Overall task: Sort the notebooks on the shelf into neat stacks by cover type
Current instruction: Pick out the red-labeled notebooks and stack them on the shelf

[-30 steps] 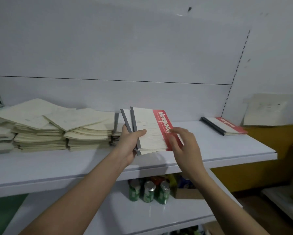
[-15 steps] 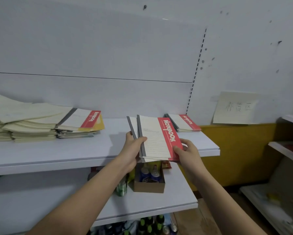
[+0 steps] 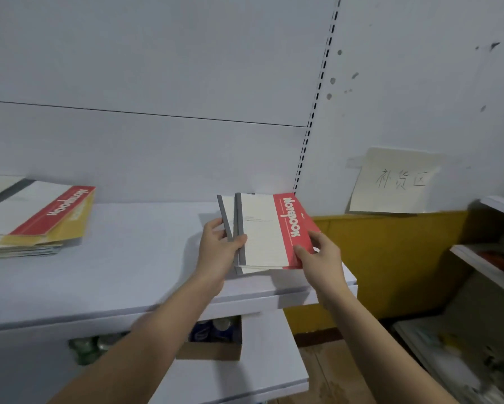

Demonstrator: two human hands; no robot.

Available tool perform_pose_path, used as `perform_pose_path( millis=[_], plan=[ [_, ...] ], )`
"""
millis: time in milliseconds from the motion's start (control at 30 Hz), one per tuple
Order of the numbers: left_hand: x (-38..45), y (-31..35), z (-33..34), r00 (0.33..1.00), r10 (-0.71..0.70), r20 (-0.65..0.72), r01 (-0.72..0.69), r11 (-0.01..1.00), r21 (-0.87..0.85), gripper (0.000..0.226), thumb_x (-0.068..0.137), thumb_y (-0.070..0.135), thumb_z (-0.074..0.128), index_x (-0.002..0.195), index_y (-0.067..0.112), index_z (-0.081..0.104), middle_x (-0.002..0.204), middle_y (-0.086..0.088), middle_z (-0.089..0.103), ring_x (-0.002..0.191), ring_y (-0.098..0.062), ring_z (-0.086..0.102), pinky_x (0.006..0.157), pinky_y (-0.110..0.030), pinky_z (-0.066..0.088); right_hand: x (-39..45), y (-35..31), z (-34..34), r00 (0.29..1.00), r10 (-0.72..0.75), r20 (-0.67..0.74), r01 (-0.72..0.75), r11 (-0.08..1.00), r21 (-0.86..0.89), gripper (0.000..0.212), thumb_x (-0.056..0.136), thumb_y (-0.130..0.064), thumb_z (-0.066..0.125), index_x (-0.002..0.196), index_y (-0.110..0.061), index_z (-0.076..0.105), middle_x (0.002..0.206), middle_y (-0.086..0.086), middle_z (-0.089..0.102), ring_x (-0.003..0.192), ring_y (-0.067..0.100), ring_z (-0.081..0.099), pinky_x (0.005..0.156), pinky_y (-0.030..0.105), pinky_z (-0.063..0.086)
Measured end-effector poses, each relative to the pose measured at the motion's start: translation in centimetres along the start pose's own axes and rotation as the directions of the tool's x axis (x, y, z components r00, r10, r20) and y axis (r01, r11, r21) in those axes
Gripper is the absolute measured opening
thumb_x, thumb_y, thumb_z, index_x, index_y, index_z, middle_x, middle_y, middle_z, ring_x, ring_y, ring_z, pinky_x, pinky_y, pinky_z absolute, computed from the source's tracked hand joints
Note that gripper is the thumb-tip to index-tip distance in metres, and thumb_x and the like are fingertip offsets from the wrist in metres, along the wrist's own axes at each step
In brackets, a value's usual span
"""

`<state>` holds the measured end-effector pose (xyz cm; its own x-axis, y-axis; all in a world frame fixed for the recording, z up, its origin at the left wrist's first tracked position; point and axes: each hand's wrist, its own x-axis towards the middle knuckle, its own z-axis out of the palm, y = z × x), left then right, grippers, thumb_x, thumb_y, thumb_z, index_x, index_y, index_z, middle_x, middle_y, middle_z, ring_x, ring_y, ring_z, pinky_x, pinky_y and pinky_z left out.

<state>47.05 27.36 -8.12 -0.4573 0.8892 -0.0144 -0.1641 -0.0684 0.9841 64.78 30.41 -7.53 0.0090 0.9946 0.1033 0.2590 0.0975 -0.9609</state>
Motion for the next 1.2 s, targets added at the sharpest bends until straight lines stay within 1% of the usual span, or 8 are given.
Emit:
perform_pose_path(
  millis=[233, 400, 567, 633, 700, 867, 1000, 1200],
  plan=[
    [8.4, -1.2, 6.6, 0.998, 0.019, -0.06, -0.018, 1.0, 0.017, 0.023, 0.094, 0.002, 0.054, 0.112, 0.014, 0.061, 0.103, 0.0, 0.07, 0.089, -0.012, 0.069, 0.059, -0.024, 0.056, 10.7, 0.8, 0.2, 0.999, -0.044, -0.023, 0.041, 0.991, -0.131, 0.047, 0.097, -0.02, 0.057, 0.141, -0.019, 0.042, 0.121, -0.006, 0.059, 0.107, 0.013, 0.062, 0.078, 0.027, 0.057],
    [11.5, -2.8, 8.7, 0.994, 0.086, -0.061, -0.07, 0.971, 0.228, 0.026, 0.095, 0.006, 0.049, 0.102, 0.03, 0.059, 0.101, 0.002, 0.069, 0.092, -0.018, 0.069, 0.075, -0.046, 0.059, 14.6, 3.5, 0.1, 0.991, -0.083, -0.1, 0.057, 0.968, -0.243, 0.039, 0.093, -0.037, 0.054, 0.132, -0.029, 0.051, 0.116, -0.008, 0.06, 0.105, 0.013, 0.059, 0.079, 0.033, 0.057],
    [12.6, -5.0, 9.2, 0.967, 0.247, -0.057, -0.165, 0.785, 0.597, 0.028, 0.098, 0.009, 0.047, 0.122, 0.01, 0.062, 0.125, -0.004, 0.047, 0.111, -0.02, 0.053, 0.1, -0.03, 0.043, 15.7, 5.8, 0.4, 0.998, -0.063, -0.01, 0.058, 0.964, -0.26, 0.044, 0.095, -0.043, 0.054, 0.136, -0.028, 0.049, 0.119, -0.011, 0.061, 0.107, 0.01, 0.059, 0.088, 0.041, 0.056],
    [12.5, -5.2, 9.1, 0.959, 0.28, -0.053, -0.194, 0.778, 0.597, 0.023, 0.098, 0.007, 0.046, 0.112, 0.006, 0.065, 0.123, -0.004, 0.05, 0.103, -0.017, 0.056, 0.091, -0.021, 0.041, 15.6, 6.0, 0.0, 0.997, -0.076, 0.028, 0.08, 0.968, -0.238, 0.043, 0.096, -0.041, 0.054, 0.137, -0.027, 0.049, 0.118, -0.013, 0.061, 0.106, 0.008, 0.058, 0.09, 0.039, 0.055],
    [12.4, -5.2, 9.1, 0.951, 0.306, -0.051, -0.218, 0.775, 0.592, 0.021, 0.097, 0.009, 0.045, 0.097, 0.017, 0.065, 0.106, -0.009, 0.061, 0.092, -0.024, 0.06, 0.082, -0.035, 0.049, 15.7, 6.1, -0.3, 0.993, -0.109, 0.054, 0.118, 0.968, -0.222, 0.037, 0.097, -0.04, 0.053, 0.132, -0.029, 0.052, 0.109, -0.016, 0.059, 0.101, 0.007, 0.058, 0.088, 0.037, 0.054],
    [11.7, -4.5, 9.7, 0.976, 0.212, -0.055, -0.127, 0.751, 0.648, 0.04, 0.102, 0.018, 0.039, 0.137, 0.026, 0.055, 0.09, -0.002, 0.068, 0.076, -0.014, 0.056, 0.064, -0.012, 0.041, 16.1, 6.2, -0.5, 0.984, -0.164, 0.068, 0.175, 0.963, -0.207, 0.008, 0.098, -0.034, 0.051, 0.105, -0.037, 0.052, 0.097, -0.013, 0.061, 0.087, 0.006, 0.058, 0.07, 0.029, 0.05],
    [10.6, -3.7, 10.4, 0.968, 0.227, -0.105, -0.105, 0.75, 0.653, 0.024, 0.103, 0.019, 0.038, 0.107, 0.024, 0.062, 0.087, 0.005, 0.06, 0.084, -0.018, 0.05, 0.07, -0.022, 0.035, 16.2, 6.4, -0.5, 0.988, -0.142, 0.056, 0.15, 0.97, -0.19, 0.016, 0.097, -0.035, 0.051, 0.11, -0.03, 0.057, 0.099, -0.012, 0.064, 0.09, 0.011, 0.062, 0.076, 0.038, 0.055],
    [6.0, -3.4, 10.3, 0.92, 0.231, -0.316, 0.05, 0.732, 0.679, 0.04, 0.104, 0.023, 0.036, 0.139, 0.013, 0.052, 0.145, 0.0, 0.051, 0.134, -0.014, 0.044, 0.104, -0.018, 0.027, 15.4, 5.2, -1.0, 0.965, -0.259, -0.034, 0.24, 0.929, -0.282, 0.046, 0.096, -0.028, 0.051, 0.139, -0.014, 0.047, 0.145, 0.008, 0.044, 0.136, 0.026, 0.037, 0.112, 0.048, 0.031]
  ],
)
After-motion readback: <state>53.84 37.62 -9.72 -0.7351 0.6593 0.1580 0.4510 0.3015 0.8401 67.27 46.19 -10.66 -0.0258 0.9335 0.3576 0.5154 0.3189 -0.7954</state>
